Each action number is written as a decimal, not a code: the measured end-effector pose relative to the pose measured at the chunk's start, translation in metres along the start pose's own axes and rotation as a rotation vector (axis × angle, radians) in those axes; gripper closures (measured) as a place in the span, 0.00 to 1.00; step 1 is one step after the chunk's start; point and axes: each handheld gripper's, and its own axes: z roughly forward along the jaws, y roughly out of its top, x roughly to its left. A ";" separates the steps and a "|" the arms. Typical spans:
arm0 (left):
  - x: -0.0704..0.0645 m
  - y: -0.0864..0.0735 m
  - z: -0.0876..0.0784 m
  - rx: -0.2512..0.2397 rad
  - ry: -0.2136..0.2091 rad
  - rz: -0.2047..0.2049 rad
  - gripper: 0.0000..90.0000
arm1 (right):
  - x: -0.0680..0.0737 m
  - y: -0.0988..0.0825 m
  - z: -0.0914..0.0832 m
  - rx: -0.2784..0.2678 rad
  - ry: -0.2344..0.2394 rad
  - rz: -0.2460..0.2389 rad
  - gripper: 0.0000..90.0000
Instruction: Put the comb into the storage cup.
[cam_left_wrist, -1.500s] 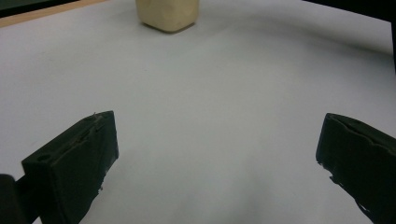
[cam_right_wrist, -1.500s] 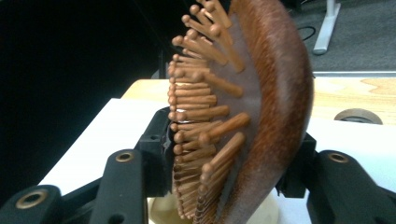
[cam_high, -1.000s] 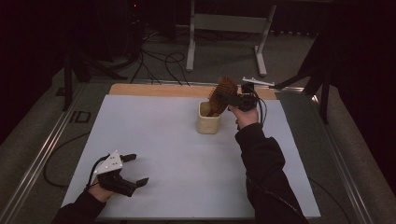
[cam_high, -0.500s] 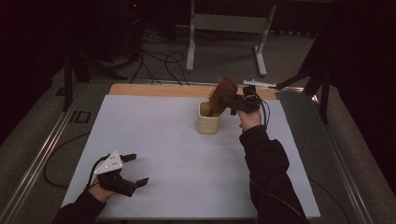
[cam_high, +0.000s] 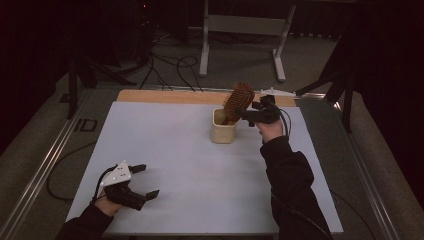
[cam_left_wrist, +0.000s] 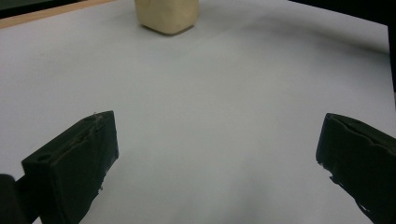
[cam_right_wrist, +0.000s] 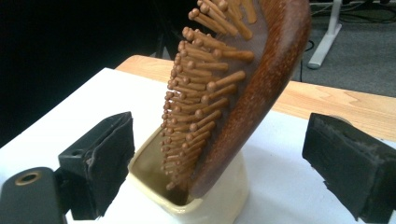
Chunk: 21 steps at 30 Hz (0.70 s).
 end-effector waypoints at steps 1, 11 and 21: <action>0.000 0.000 0.000 0.000 0.002 0.000 0.00 | 0.000 0.000 0.000 -0.001 -0.001 -0.001 0.10; -0.001 0.000 -0.001 -0.002 -0.006 -0.009 0.00 | 0.001 -0.003 -0.010 -0.001 0.008 -0.038 0.10; -0.001 0.000 -0.001 0.000 -0.015 -0.009 0.00 | 0.005 -0.013 -0.021 0.005 0.023 -0.060 0.10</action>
